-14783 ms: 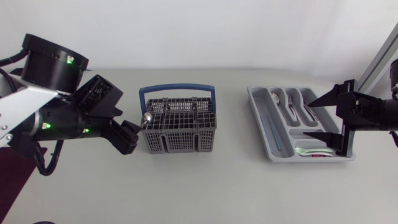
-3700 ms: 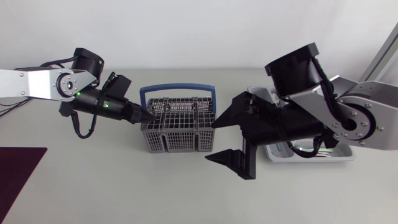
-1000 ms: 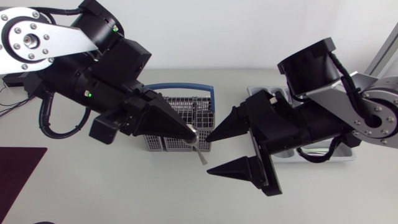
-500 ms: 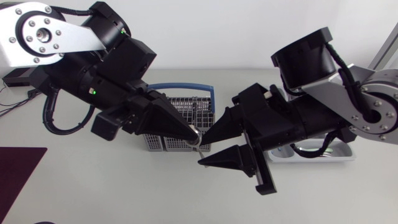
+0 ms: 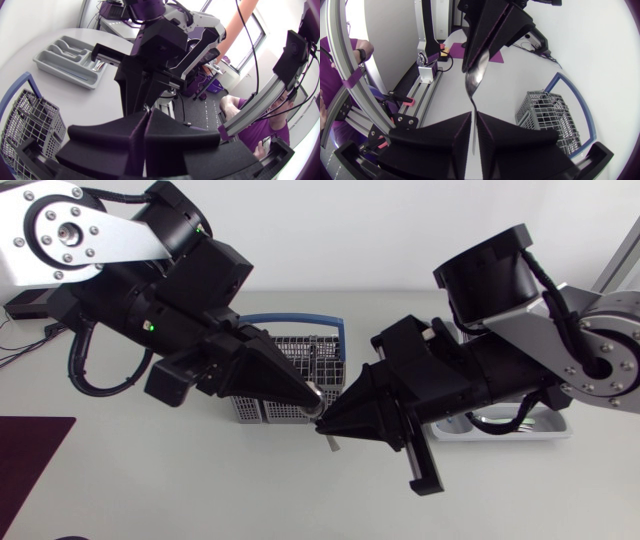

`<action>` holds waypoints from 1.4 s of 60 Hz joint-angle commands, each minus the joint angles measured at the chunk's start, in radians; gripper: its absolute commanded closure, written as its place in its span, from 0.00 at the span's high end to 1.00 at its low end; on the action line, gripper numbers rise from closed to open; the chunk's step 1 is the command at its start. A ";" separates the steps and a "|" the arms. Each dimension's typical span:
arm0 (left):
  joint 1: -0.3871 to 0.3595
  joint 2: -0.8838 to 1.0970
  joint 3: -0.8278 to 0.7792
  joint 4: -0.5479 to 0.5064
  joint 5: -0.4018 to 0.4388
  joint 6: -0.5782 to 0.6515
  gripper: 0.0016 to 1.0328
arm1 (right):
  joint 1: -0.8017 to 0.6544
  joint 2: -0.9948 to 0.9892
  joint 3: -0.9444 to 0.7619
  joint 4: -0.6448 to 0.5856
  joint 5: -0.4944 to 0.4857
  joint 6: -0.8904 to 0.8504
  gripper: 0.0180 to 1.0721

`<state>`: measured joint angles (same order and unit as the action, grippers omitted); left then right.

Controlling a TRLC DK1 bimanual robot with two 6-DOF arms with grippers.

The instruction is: Unload the cutlery basket into the drawer organizer.

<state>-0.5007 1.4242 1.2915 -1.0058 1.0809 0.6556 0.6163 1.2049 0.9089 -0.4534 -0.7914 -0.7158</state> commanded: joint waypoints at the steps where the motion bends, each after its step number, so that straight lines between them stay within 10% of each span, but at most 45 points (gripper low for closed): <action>1: -0.006 0.018 0.022 -0.014 0.024 0.022 0.14 | 0.011 -0.007 0.012 -0.022 -0.003 -0.011 0.05; 13: -0.004 0.015 0.028 -0.014 0.024 0.021 0.20 | 0.020 -0.025 0.001 -0.042 0.001 -0.011 0.05; 21: -0.002 0.010 0.045 -0.013 0.024 0.015 0.80 | 0.023 -0.034 -0.008 -0.054 0.009 -0.011 0.05; 27: 0.005 -0.005 0.049 -0.013 0.022 0.012 0.94 | 0.019 -0.045 -0.016 -0.071 0.021 -0.014 0.05; 46: 0.136 -0.057 0.042 0.110 -0.026 -0.152 0.95 | -0.202 -0.111 -0.082 -0.186 0.081 -0.166 0.05; 61: 0.165 -0.094 -0.061 0.233 -0.243 -0.246 0.95 | -0.501 -0.194 -0.217 -0.172 0.219 -0.353 0.05; 84: 0.188 -0.114 -0.195 0.328 -0.455 -0.290 0.95 | -0.876 -0.185 -0.404 0.058 0.348 -0.636 0.05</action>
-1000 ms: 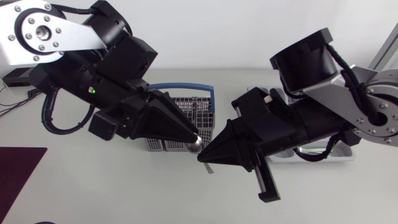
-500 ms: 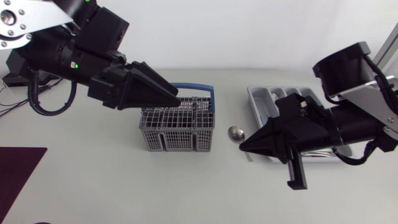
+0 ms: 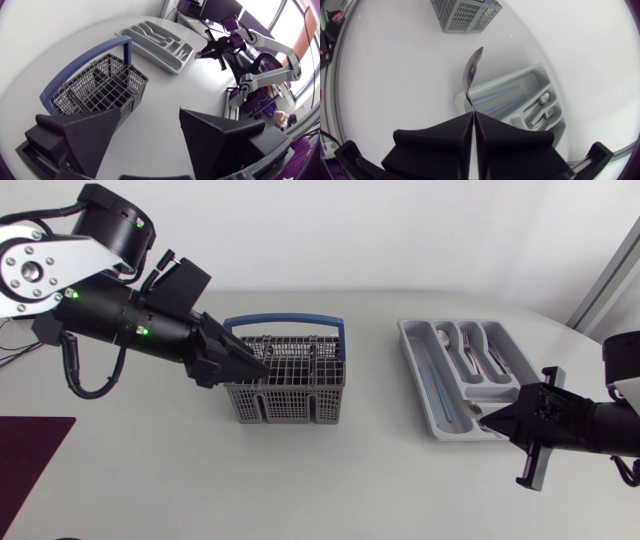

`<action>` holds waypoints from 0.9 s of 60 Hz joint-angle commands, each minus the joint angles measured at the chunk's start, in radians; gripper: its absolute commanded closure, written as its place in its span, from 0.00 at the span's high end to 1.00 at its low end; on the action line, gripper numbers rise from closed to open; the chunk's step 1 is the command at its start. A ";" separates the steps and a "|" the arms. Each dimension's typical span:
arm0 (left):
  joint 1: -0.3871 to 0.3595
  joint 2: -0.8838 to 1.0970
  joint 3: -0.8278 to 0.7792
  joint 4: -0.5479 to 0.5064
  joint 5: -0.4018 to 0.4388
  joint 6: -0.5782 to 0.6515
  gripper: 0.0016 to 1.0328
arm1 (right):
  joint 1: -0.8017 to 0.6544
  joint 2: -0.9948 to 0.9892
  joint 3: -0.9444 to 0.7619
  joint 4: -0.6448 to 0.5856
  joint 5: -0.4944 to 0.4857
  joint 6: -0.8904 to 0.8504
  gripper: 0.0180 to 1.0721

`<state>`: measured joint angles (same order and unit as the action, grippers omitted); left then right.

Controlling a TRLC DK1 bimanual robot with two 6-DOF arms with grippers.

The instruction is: Unload the cutlery basket into the drawer organizer.

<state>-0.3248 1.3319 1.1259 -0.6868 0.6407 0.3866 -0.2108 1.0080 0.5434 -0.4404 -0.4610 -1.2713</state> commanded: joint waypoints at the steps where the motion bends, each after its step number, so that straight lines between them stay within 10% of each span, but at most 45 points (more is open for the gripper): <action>1: 0.018 -0.023 -0.032 0.009 -0.015 -0.023 0.95 | -0.061 0.015 -0.046 0.058 0.022 -0.097 0.05; 30: 0.073 -0.071 -0.097 0.020 -0.015 -0.008 0.95 | -0.191 0.392 -0.197 0.756 0.243 -0.270 0.05; 54: 0.081 -0.089 -0.098 0.020 -0.015 -0.002 0.95 | -0.131 0.560 -0.209 0.951 0.371 -0.266 0.16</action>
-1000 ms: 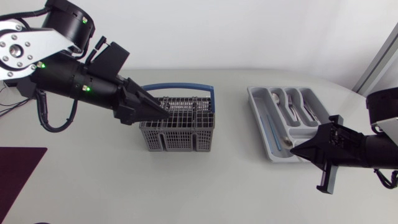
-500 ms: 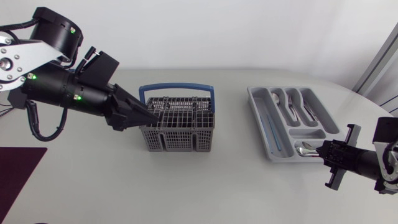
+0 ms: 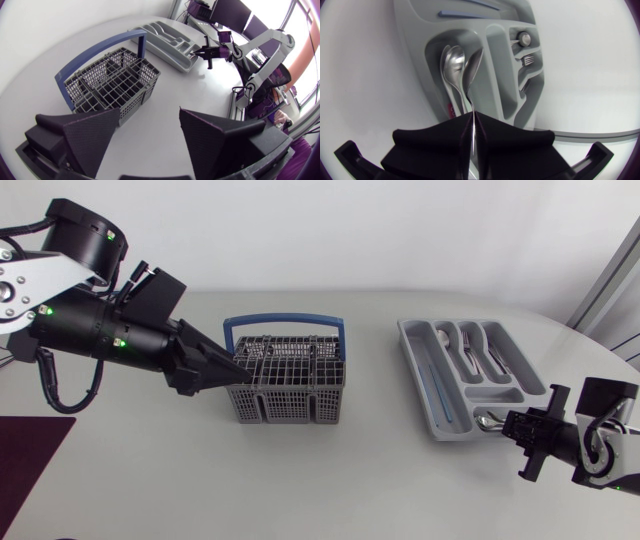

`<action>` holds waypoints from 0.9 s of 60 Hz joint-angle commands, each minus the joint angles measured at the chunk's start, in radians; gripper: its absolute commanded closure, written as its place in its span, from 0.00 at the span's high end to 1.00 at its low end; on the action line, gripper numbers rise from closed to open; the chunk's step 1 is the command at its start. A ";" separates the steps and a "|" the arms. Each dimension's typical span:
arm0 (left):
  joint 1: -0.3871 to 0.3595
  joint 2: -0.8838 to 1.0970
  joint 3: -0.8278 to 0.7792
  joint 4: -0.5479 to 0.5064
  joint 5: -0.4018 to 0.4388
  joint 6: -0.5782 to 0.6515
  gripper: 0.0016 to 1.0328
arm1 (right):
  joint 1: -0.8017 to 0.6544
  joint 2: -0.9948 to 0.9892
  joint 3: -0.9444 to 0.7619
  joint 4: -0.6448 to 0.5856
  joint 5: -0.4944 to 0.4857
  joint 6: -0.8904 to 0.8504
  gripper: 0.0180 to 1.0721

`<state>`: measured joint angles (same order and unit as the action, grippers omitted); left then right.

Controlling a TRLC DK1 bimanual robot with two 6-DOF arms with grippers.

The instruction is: Unload the cutlery basket into the drawer organizer.

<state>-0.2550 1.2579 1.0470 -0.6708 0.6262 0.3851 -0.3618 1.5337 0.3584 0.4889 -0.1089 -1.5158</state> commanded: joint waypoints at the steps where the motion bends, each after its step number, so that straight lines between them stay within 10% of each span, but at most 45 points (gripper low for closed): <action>1: 0.011 -0.015 -0.021 0.004 0.000 0.000 0.95 | 0.026 0.042 -0.027 0.031 0.025 -0.020 0.19; 13: 0.013 -0.028 -0.025 0.004 0.000 0.005 0.95 | 0.035 0.014 -0.049 0.037 0.044 -0.023 0.78; 22: 0.017 -0.034 -0.025 0.004 0.000 0.006 0.95 | 0.023 -0.066 -0.056 0.010 0.041 -0.023 0.93; 54: 0.106 -0.066 -0.065 0.004 -0.002 0.044 0.95 | 0.259 -0.540 0.129 -0.668 -0.023 0.344 0.92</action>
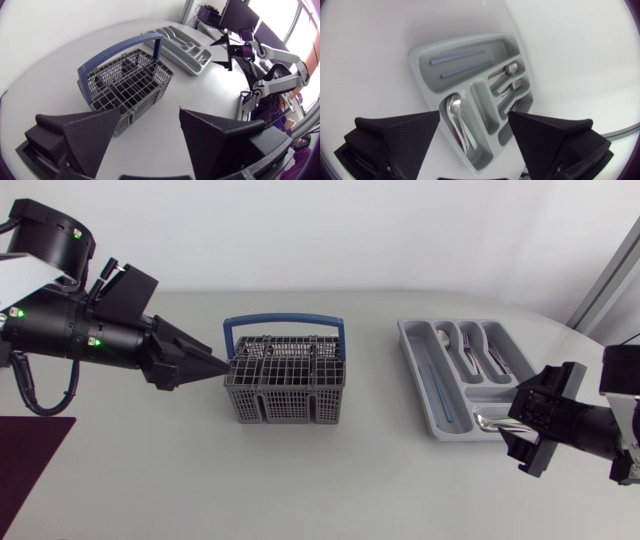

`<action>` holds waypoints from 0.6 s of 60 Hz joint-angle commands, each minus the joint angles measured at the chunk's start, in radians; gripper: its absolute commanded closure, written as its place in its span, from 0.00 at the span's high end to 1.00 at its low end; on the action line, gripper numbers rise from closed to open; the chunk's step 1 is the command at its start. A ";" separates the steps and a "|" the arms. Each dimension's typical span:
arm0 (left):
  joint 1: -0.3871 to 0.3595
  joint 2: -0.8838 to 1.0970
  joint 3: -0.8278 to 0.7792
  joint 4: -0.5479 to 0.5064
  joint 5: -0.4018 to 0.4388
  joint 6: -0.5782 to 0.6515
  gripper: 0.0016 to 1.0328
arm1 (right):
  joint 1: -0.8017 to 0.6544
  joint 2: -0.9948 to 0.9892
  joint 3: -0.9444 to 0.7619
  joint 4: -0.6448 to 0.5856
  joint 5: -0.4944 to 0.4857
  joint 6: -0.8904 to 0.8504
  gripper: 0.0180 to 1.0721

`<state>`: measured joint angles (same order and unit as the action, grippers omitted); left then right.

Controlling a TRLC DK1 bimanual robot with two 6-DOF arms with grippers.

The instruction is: Unload the cutlery basket into the drawer organizer.

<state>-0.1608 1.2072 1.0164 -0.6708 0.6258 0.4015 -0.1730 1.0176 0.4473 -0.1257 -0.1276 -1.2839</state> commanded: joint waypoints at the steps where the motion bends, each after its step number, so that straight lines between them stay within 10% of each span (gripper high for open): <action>1: 0.017 -0.017 -0.042 0.007 -0.003 0.031 0.95 | 0.099 -0.027 0.048 -0.068 -0.004 0.140 0.90; 21: 0.041 -0.009 -0.133 0.134 -0.001 0.016 0.83 | 0.541 0.102 0.225 -0.104 0.009 0.610 0.78; 36: 0.018 0.074 -0.157 0.258 -0.003 -0.041 0.23 | 0.667 0.334 0.343 0.021 -0.044 0.790 0.14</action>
<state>-0.1326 1.2343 0.8803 -0.4397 0.6224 0.3912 0.4767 1.2842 0.7490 -0.1307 -0.1543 -0.5728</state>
